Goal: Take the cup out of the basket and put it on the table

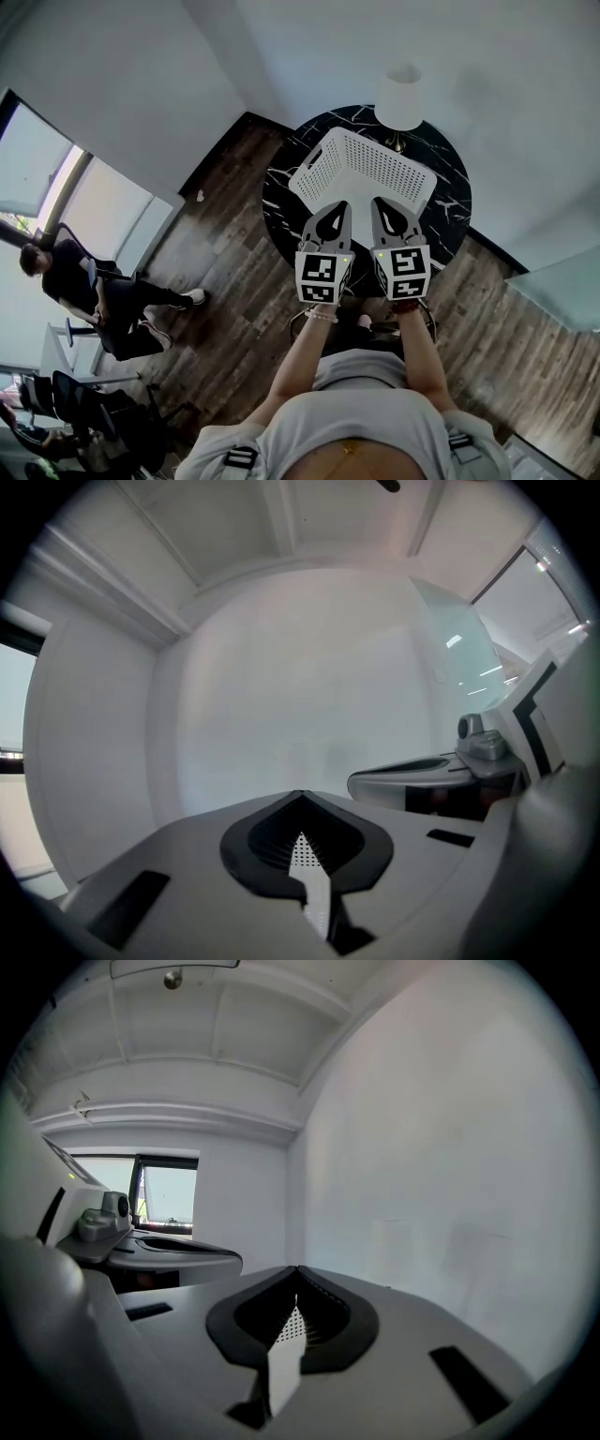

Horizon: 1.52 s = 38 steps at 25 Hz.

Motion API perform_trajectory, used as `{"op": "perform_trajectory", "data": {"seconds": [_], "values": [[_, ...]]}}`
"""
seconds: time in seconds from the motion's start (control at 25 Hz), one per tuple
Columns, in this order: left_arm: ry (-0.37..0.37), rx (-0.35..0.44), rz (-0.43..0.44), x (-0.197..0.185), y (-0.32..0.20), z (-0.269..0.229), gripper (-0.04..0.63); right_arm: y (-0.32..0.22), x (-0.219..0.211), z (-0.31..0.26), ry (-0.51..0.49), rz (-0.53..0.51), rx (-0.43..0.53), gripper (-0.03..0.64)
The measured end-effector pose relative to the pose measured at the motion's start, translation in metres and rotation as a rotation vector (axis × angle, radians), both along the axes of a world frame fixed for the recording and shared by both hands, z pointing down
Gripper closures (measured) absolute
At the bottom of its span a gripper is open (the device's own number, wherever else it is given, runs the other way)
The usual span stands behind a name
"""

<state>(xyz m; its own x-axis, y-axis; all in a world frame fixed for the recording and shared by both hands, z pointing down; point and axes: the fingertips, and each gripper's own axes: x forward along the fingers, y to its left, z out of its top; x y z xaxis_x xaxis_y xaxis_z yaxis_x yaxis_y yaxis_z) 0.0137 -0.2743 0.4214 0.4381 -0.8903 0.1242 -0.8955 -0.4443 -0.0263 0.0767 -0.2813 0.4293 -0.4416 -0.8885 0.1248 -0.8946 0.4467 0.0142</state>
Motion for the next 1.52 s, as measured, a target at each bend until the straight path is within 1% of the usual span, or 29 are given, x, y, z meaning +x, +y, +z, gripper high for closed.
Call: {"op": "perform_trajectory", "data": {"seconds": [0.36, 0.6, 0.88, 1.16, 1.28, 1.52], "values": [[-0.006, -0.002, 0.062, 0.02, -0.025, 0.001, 0.591, -0.019, 0.022, 0.008, -0.003, 0.066, -0.016, 0.607], [-0.004, -0.005, 0.105, 0.028, -0.049, 0.002, 0.591, -0.042, 0.025, 0.008, 0.004, 0.099, -0.018, 0.607], [0.004, -0.017, 0.144, 0.024, -0.077, 0.006, 0.591, -0.065, 0.026, 0.012, 0.027, 0.142, -0.034, 0.607], [-0.003, -0.039, 0.207, 0.022, -0.102, 0.016, 0.591, -0.085, 0.024, 0.02, 0.039, 0.198, -0.059, 0.607], [-0.006, -0.046, 0.238, 0.018, -0.112, 0.02, 0.591, -0.092, 0.02, 0.029, 0.047, 0.223, -0.086, 0.607], [-0.01, -0.065, 0.289, 0.005, -0.134, 0.03, 0.591, -0.111, 0.009, 0.041, 0.07, 0.267, -0.108, 0.607]]}}
